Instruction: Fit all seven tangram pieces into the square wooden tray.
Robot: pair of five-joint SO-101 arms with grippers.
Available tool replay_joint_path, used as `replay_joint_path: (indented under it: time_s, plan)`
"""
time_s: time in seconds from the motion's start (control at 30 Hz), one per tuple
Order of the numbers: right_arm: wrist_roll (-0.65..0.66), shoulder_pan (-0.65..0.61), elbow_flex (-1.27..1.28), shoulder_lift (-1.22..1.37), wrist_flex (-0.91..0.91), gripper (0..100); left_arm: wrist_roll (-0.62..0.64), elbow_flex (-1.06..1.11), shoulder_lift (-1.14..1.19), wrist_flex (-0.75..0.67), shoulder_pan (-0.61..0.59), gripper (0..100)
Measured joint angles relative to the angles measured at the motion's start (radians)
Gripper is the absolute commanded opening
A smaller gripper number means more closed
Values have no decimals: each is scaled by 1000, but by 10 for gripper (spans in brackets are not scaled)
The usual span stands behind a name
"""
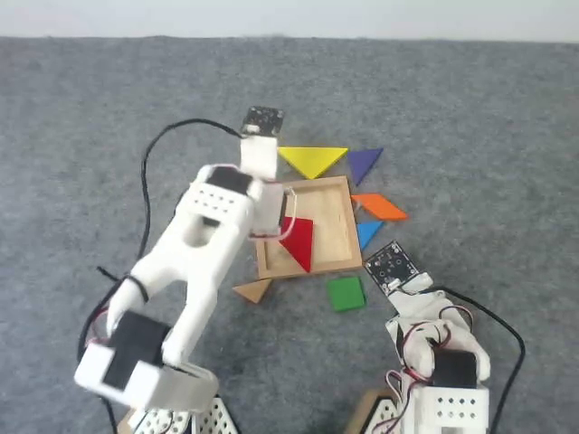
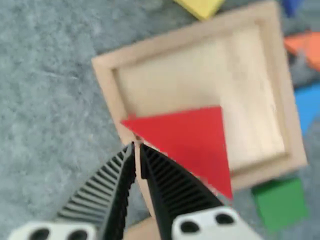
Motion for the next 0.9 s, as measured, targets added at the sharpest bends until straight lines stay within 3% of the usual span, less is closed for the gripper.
replay_joint_path:
  time_s: [0.17, 0.4, 0.77, 0.9]
  plan:
    - [0, 0, 0, 0, 0, 9, -21, 101, 15, -161, 15, 13]
    - [0, 0, 0, 0, 0, 9, -15, 0, 150, -155, -38, 13]
    - [0, 0, 0, 0, 0, 9, -18, -44, 166, -210, -44, 13]
    - [0, 0, 0, 0, 0, 9, -15, -54, 120, -109, -34, 13]
